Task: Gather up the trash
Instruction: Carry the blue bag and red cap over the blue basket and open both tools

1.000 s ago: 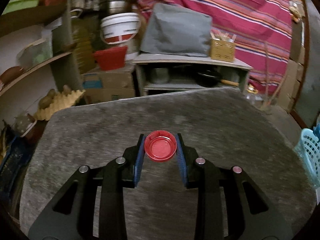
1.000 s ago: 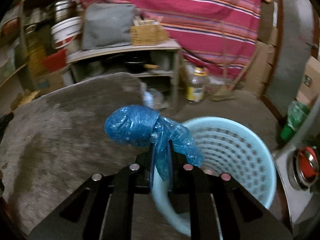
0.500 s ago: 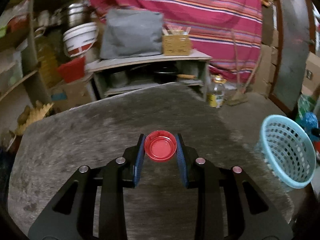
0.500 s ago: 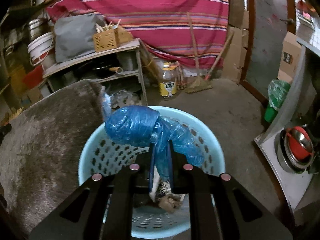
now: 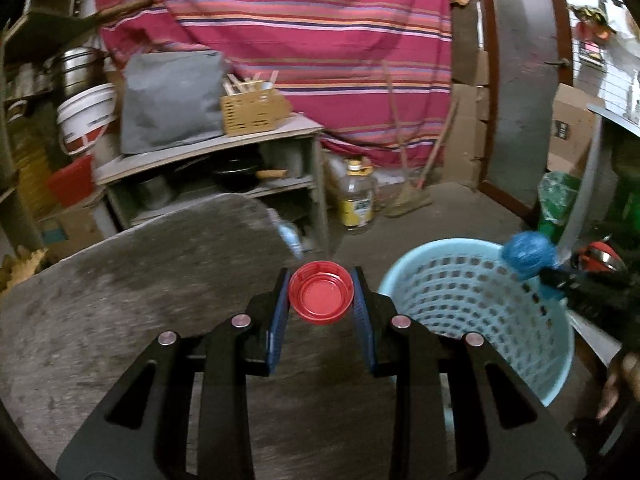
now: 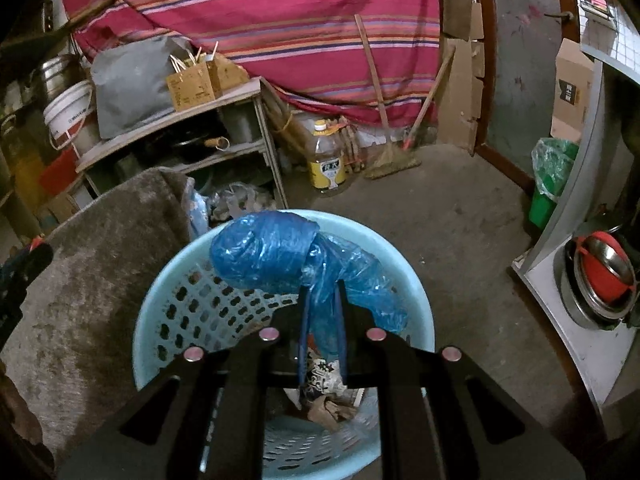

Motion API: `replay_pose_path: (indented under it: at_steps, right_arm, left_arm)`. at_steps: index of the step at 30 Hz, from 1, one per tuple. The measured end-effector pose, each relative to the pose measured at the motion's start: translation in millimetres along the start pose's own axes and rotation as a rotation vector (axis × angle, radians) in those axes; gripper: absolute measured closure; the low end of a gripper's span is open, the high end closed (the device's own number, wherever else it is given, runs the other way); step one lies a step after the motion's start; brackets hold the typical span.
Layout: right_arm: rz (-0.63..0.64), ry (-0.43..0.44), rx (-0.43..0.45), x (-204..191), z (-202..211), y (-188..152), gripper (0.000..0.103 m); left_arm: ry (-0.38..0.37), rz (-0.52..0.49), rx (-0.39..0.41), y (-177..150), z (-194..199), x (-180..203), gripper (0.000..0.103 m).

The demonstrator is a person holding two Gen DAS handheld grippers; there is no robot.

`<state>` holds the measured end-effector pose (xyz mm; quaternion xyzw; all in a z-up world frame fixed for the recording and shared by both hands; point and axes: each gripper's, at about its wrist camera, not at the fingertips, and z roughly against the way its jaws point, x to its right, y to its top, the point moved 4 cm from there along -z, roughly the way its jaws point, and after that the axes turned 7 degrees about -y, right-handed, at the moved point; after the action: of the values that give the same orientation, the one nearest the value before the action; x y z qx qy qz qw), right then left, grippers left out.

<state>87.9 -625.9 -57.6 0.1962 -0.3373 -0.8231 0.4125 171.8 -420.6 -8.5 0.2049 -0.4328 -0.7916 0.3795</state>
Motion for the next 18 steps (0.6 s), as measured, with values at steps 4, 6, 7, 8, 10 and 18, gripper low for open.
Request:
replay_pose_path:
  at_steps: [4,6,7,8,10,18]
  right_arm:
    - [-0.028,0.002,-0.006,8,-4,0,0.091]
    - [-0.040,0.002,-0.004,12,-4,1,0.091]
    - [-0.047,0.002,-0.005,11,-4,2,0.091]
    - [-0.054,0.003,-0.006,12,-5,1,0.091]
    - [-0.057,-0.001,-0.008,14,-5,1,0.091]
    - [-0.050,-0.003,-0.018,14,-7,0,0.091]
  left_arm:
    - [-0.044,-0.033,0.005,6,-17,34,0.074]
    - [-0.065,-0.030,-0.009,7,-26,44,0.074]
    - [-0.078,-0.027,-0.018,7,-30,49,0.074]
    - [-0.083,-0.031,-0.024,7,-33,52,0.074]
    - [-0.072,-0.054,-0.024,7,-39,61,0.073]
    - [-0.044,-0.054,0.023,14,-20,52,0.018]
